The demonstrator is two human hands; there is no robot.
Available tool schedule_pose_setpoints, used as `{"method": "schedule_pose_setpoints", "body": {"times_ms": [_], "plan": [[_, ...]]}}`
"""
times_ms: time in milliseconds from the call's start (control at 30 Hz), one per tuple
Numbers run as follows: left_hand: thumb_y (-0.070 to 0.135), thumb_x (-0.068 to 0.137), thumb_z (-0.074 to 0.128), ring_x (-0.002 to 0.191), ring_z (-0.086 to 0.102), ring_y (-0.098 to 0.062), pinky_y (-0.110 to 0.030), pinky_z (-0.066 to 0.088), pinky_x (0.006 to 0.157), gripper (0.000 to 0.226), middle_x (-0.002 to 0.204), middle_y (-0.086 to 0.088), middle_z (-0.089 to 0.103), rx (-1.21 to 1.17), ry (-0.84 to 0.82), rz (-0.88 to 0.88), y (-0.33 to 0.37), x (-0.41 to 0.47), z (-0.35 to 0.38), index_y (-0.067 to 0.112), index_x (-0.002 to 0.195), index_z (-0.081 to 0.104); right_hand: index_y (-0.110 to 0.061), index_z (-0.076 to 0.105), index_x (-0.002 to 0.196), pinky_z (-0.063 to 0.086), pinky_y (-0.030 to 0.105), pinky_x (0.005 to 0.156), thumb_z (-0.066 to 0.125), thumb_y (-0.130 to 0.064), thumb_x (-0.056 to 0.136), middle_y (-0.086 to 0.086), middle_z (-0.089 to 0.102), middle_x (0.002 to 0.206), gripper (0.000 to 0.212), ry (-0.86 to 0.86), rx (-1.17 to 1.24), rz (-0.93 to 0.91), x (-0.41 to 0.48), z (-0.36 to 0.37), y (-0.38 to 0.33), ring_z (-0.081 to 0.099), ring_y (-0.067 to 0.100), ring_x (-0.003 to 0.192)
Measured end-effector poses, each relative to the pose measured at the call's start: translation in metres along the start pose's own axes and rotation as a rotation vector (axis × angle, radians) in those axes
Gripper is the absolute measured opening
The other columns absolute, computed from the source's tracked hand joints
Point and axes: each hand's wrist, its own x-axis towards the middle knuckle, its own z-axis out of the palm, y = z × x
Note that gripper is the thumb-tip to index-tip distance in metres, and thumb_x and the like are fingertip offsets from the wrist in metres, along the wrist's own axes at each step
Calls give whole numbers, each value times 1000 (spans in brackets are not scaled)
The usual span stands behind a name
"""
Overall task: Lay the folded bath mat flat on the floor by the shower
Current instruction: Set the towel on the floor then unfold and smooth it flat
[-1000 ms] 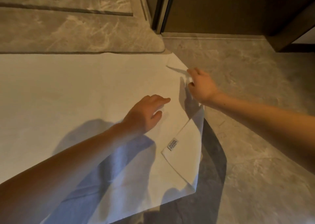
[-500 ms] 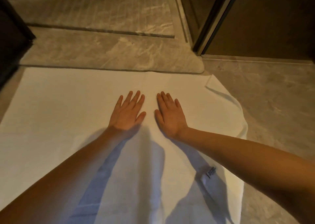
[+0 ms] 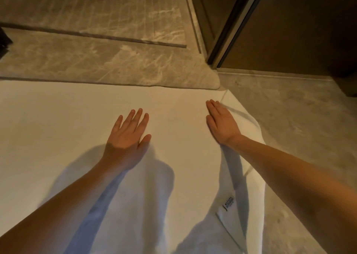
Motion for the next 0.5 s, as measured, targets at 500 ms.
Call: {"method": "schedule_pose_setpoints", "body": {"times_ms": [500], "plan": [[50, 96, 19, 151, 15, -22, -39, 5, 120, 65, 164, -4, 19, 31, -30, -7, -7, 4, 8, 23, 155, 21, -6, 29, 152, 19, 40, 120, 36, -22, 104, 13, 29, 159, 51, 23, 158, 21, -88, -3, -33, 24, 29, 147]]}}
